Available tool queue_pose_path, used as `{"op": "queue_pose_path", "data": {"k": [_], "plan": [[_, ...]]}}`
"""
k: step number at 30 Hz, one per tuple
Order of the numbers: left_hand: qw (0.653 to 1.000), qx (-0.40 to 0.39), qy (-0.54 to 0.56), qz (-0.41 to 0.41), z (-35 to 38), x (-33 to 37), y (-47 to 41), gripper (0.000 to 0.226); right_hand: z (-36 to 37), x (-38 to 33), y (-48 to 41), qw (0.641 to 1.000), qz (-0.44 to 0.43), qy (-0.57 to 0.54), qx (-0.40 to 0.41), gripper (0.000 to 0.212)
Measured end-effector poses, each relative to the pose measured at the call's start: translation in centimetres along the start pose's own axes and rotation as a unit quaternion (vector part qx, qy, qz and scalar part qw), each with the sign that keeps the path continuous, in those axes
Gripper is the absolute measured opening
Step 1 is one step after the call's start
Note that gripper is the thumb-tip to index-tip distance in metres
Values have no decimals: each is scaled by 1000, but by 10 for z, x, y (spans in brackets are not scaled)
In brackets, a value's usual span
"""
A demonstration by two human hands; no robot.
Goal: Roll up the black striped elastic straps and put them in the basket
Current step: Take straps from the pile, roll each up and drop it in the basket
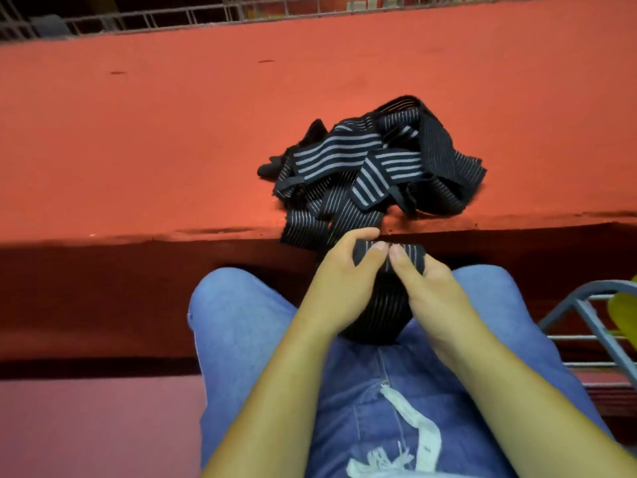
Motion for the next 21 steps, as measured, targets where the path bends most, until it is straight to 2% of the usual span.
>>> {"op": "queue_pose_path", "data": {"k": [4,8,13,17,21], "plan": [[999,-19,-41,-27,8,33,-16,30,-7,-1,-16,999,-11,-22,36,38],[995,-57,-84,-16,18,56,-29,31,-20,0,-27,997,3,-46,57,29],[985,-122,-120,28,25,67,-48,24,-33,-5,-42,997,13,-47,63,30],[983,-124,-123,49,12,58,-51,31,-39,-7,-46,999,-10,-33,27,39],[986,-105,-103,84,-14,42,-30,28,-26,-21,-29,997,-27,-57,-37,40]]}}
Point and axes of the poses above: each hand's wrist, its own y-axis away from the middle knuckle, its own z-axis out of the palm, x = y × z, the point moved 1 cm from there along -y, towards the middle knuckle, and after that the axes turned 9 degrees about -z, right-handed, at the moved point
